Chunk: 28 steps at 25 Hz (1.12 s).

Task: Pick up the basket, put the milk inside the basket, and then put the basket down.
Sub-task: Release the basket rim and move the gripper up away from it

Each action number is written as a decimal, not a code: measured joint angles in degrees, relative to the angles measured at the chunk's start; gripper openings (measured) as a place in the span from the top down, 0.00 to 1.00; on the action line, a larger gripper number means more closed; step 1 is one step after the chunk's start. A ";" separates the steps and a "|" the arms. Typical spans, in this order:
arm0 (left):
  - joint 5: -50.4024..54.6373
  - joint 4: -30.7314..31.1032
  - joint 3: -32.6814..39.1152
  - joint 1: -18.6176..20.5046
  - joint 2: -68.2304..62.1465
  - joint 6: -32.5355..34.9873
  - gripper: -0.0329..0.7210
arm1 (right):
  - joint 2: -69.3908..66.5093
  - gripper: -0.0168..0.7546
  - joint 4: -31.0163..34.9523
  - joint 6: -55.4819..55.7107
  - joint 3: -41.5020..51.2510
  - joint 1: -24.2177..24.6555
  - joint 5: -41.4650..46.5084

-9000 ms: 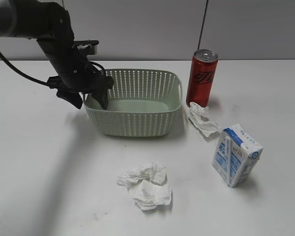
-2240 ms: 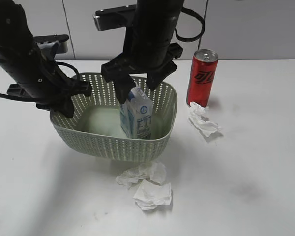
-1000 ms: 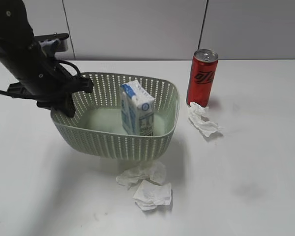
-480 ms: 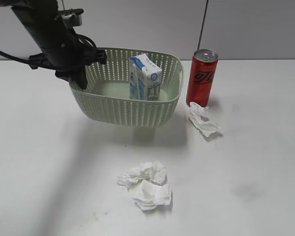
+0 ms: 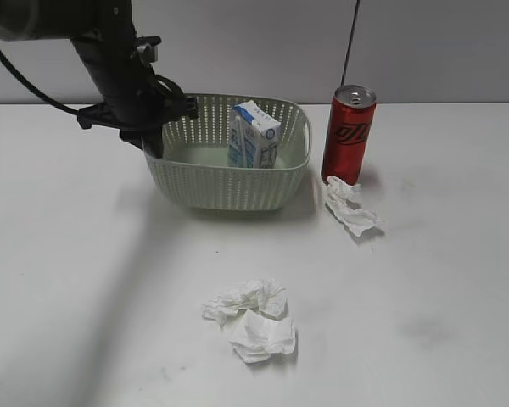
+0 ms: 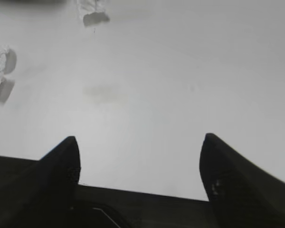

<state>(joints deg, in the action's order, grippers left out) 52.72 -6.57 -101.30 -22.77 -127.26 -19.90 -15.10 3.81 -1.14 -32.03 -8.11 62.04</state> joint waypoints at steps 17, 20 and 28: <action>-2.79 -1.30 -0.58 1.03 -1.41 -0.75 0.77 | 13.72 0.21 0.05 -1.68 2.99 0.00 -1.88; -2.51 -1.61 -0.58 1.03 -1.36 -0.89 0.44 | 13.85 0.21 0.05 -1.68 2.99 0.00 -1.88; -0.20 -0.39 -0.58 1.53 5.91 1.82 0.05 | 13.85 0.21 0.05 -1.68 2.99 0.00 -1.88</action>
<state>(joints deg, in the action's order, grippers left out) 52.52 -6.95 -101.89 -21.24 -121.35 -18.08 -1.24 3.85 -2.83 -29.05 -8.11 60.17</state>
